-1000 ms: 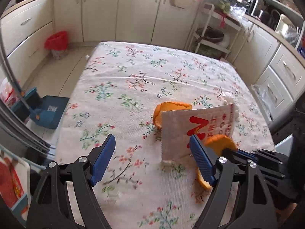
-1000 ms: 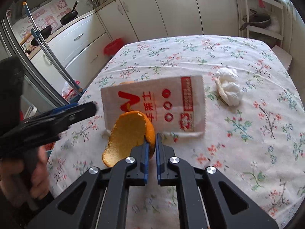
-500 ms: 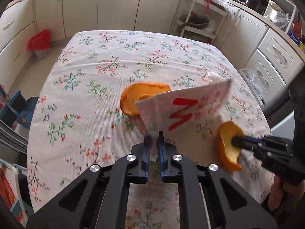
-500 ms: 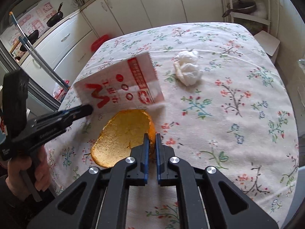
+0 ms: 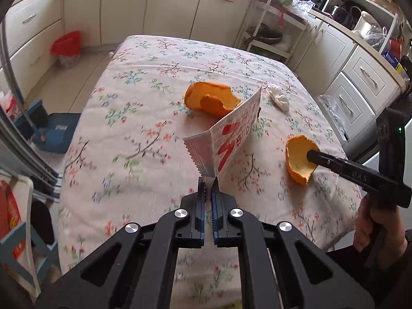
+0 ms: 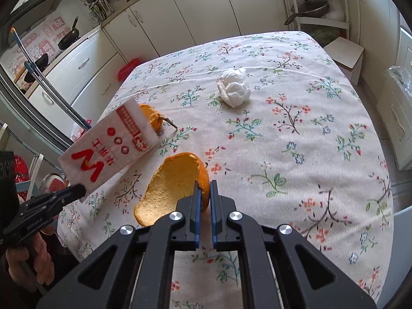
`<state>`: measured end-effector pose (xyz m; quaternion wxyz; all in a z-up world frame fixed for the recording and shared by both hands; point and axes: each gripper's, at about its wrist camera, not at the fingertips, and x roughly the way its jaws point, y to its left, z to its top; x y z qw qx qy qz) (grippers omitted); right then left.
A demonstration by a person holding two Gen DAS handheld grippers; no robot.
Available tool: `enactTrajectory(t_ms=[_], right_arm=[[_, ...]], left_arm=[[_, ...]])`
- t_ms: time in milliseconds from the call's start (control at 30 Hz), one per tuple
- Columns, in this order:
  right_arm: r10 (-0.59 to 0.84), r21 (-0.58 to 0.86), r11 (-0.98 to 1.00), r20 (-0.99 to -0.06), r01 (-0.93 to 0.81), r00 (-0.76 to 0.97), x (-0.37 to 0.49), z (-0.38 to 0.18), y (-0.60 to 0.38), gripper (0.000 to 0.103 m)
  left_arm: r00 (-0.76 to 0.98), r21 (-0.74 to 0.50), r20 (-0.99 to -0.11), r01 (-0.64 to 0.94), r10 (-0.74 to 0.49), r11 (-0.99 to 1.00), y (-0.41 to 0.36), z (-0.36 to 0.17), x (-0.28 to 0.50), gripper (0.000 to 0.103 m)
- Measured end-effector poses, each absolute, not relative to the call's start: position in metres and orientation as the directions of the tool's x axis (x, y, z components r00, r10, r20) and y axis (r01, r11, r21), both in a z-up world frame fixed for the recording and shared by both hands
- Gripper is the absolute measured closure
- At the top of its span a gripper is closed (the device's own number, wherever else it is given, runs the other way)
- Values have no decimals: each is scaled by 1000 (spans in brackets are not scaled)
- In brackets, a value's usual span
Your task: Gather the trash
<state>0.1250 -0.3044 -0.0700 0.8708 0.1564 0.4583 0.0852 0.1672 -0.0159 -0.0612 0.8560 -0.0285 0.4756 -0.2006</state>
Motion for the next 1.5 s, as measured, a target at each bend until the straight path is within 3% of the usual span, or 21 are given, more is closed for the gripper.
enactTrajectory(t_ms=[100,167,233,300,433,600,667,733,833,1067,1433,1467,1500], right_arm=[[306,371,929,-764,0,568,120,-72,-303,93],[313,381,924,-762,2,567,116,-74,-302,90],[316,387,922,-759,4,570,112,-74,-301,86],[323,394,919,-751,-2,576,107,-74,-299,79],[334,414,910,-736,1,588,108,-75,-301,77],[360,461,887,-726,26,586,117,-81,-306,78],[362,461,887,-724,22,587,118,-80,-304,85],[357,453,892,-724,16,590,119,-79,-302,90],[357,452,892,-718,10,597,117,-77,-303,95],[370,464,886,-696,-9,616,107,-66,-306,97],[364,467,884,-680,-6,637,98,-59,-310,97],[365,470,883,-677,-6,639,98,-57,-310,97],[368,477,879,-672,-4,642,97,-56,-312,97]], left_arm=[[436,-234,-826,313,-358,920,-17,-70,159,95],[428,-222,-834,314,-347,923,-20,-75,156,86],[453,-193,-832,306,-321,932,-22,-75,151,68],[489,-158,-821,303,-296,940,-25,-72,148,59],[541,-78,-804,315,-247,946,-33,-67,150,54],[585,-7,-777,361,-233,932,-51,-61,156,55],[578,-10,-777,387,-250,922,-61,-60,157,70],[563,-14,-784,404,-261,915,-67,-62,157,92],[540,-23,-798,418,-269,908,-72,-64,155,103],[528,-92,-794,388,-303,917,-58,-55,146,103],[518,-98,-800,385,-303,918,-48,-56,141,102],[519,-103,-797,390,-310,915,-49,-56,142,101],[512,-103,-798,403,-317,909,-53,-57,144,91]])
